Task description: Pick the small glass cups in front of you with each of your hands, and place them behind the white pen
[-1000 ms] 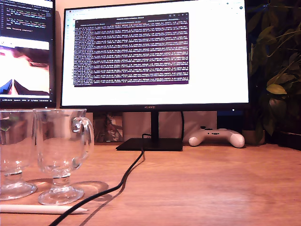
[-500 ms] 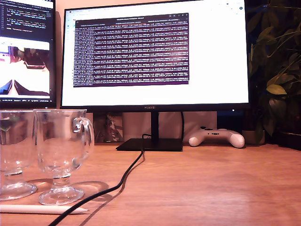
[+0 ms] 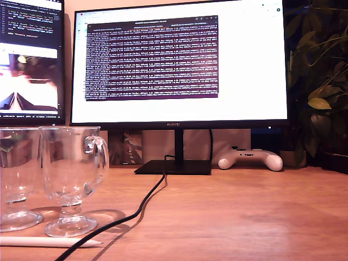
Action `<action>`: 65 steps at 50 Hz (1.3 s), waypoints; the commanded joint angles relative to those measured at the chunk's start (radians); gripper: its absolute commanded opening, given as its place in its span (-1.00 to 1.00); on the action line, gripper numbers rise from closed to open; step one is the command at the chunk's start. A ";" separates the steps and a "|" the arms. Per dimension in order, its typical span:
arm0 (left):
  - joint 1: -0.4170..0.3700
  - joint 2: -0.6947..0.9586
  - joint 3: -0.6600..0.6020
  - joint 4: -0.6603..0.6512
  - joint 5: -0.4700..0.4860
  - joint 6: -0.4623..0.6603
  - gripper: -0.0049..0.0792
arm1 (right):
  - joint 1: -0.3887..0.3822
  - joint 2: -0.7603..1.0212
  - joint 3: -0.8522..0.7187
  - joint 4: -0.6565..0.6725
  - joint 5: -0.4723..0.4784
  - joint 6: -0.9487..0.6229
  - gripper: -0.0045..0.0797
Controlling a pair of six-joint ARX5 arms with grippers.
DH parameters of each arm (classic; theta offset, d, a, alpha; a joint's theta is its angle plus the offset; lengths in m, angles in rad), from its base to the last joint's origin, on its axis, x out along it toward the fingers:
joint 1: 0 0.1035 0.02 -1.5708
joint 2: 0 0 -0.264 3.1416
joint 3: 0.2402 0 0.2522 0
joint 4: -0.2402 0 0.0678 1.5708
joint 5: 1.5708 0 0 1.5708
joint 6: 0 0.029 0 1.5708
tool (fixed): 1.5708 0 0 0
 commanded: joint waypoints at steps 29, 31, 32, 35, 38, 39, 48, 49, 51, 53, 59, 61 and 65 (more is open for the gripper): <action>0.001 -0.136 -0.087 -0.076 0.001 0.012 -0.93 | -0.161 -0.122 -0.099 -0.090 -0.159 0.008 -0.91; 0.001 -0.146 -0.095 -0.081 0.000 0.012 -0.93 | -0.159 -0.139 -0.103 -0.099 -0.159 0.003 -0.91; 0.001 -0.145 -0.097 -0.081 0.000 0.011 -0.93 | -0.159 -0.146 -0.106 -0.103 -0.159 0.003 -0.91; 0.001 -0.145 -0.099 -0.077 -0.007 0.011 -0.93 | -0.158 -0.172 -0.116 -0.113 -0.159 0.003 -0.91; 0.001 -0.145 -0.099 -0.071 -0.008 0.011 -0.93 | -0.158 -0.204 -0.132 -0.132 -0.159 0.002 -0.91; 0.001 -0.145 -0.099 -0.070 -0.009 0.013 -0.93 | -0.158 -0.212 -0.138 -0.138 -0.159 0.002 -0.91; 0.001 -0.145 -0.112 -0.055 -0.014 0.013 -0.93 | -0.158 -0.251 -0.144 -0.154 -0.166 -0.013 -0.91; 0.001 -0.145 -0.112 -0.055 -0.014 0.013 -0.93 | -0.157 -0.253 -0.144 -0.154 -0.167 -0.014 -0.91; 0.001 -0.145 -0.113 -0.057 -0.014 0.014 -0.93 | -0.157 -0.257 -0.144 -0.153 -0.167 -0.013 -0.91; 0.001 -0.145 -0.114 -0.058 -0.013 0.016 -0.93 | -0.157 -0.257 -0.144 -0.154 -0.167 -0.012 -0.91; 0.000 -0.145 -0.114 -0.060 0.008 0.023 -0.93 | -0.157 -0.257 -0.144 -0.154 -0.167 -0.003 -0.91; 0.000 -0.145 -0.114 -0.061 0.020 0.023 -0.93 | -0.157 -0.257 -0.144 -0.154 -0.168 0.005 -0.91; -0.006 -0.145 -0.114 -0.062 0.050 0.024 -0.93 | -0.157 -0.257 -0.144 -0.154 -0.171 0.035 -0.91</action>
